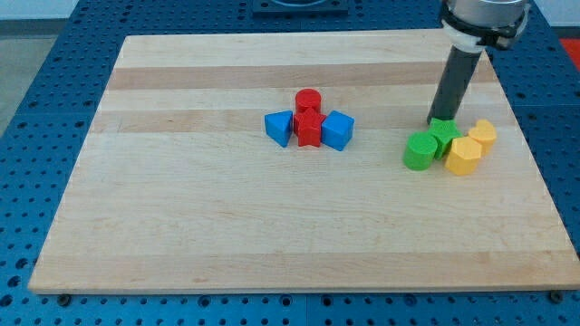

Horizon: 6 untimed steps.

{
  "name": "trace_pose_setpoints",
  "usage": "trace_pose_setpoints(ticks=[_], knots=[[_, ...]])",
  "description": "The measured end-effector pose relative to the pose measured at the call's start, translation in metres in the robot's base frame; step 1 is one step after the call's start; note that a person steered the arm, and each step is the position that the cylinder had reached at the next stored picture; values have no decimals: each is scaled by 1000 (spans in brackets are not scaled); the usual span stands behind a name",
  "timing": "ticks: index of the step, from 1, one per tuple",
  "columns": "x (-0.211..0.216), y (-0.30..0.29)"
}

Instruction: Move the yellow heart and the yellow hexagon a bit down

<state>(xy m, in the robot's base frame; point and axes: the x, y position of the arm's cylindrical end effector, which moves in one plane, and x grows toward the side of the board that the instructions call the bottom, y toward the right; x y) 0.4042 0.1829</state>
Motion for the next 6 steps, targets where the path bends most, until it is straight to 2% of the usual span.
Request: trace_pose_setpoints(ticks=[2, 4, 6], knots=[[10, -15], [-18, -8], [-18, 60]])
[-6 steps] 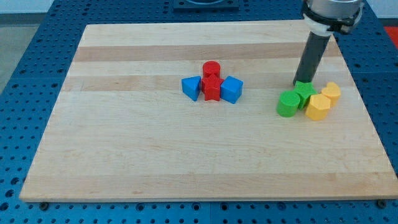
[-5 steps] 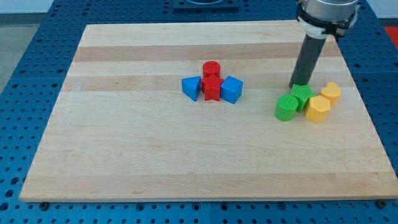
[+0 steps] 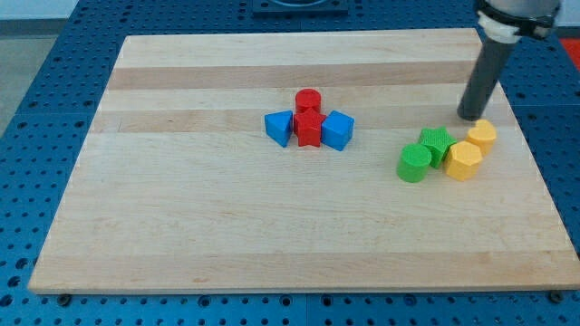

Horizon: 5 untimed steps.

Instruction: Move the yellow heart and the yellow hexagon a bit down

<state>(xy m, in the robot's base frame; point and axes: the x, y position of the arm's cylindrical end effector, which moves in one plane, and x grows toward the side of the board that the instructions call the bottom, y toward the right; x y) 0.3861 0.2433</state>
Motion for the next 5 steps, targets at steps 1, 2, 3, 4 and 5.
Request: trace_pose_setpoints(ticks=[1, 2, 3, 4, 5], knots=[[13, 7], [31, -5], [46, -17], [61, -20], [73, -20]])
